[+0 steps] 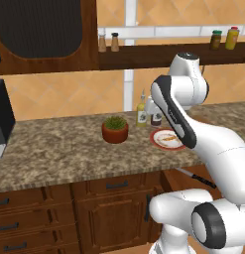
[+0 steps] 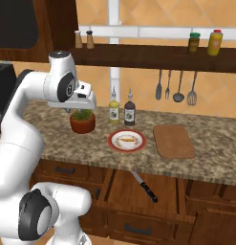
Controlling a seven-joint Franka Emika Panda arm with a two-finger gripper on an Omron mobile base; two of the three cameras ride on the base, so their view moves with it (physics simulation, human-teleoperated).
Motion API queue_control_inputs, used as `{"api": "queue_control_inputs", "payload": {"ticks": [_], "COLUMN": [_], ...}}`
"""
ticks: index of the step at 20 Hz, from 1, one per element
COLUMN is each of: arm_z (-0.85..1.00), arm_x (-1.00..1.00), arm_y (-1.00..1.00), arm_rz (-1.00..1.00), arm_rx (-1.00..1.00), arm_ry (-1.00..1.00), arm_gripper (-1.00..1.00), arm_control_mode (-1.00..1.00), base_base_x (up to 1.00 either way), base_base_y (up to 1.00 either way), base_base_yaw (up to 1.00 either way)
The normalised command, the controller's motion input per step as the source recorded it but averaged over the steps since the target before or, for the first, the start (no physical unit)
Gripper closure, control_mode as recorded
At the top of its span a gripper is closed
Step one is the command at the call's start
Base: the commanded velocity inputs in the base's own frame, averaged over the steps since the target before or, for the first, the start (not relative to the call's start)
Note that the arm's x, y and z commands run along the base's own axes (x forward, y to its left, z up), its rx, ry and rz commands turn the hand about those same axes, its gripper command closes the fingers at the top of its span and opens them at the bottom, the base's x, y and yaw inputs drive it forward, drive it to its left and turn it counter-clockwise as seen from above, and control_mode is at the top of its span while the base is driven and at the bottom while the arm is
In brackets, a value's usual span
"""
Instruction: Pick up the knife from the drawer and place it on the cutting board. Then place the meat from the plate to the cutting board.
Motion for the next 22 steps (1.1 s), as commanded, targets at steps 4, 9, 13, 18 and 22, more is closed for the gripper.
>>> {"api": "queue_control_inputs", "payload": {"ticks": [4, 9, 13, 18, 22], "arm_z": [0.0, 0.0, 0.0, 0.0, 0.0], "arm_x": [0.0, 0.0, 0.0, 0.0, 0.0], "arm_y": [0.0, 0.0, 0.0, 0.0, 0.0], "arm_rz": [0.0, 0.0, 0.0, 0.0, 0.0], "arm_rx": [0.0, 0.0, 0.0, 0.0, 0.0], "arm_ry": [0.0, 0.0, 0.0, 0.0, 0.0], "arm_gripper": [-1.0, -1.0, -1.0, -1.0, -1.0], "arm_control_mode": [1.0, 1.0, 1.0, 1.0, 1.0], "base_base_x": [-0.05, -0.53, -0.72, -0.03, 0.24], "base_base_y": [-0.08, -0.89, -0.74, -0.99, -0.98], "base_base_yaw": [0.0, 0.0, 0.0, 0.05, 0.35]}}
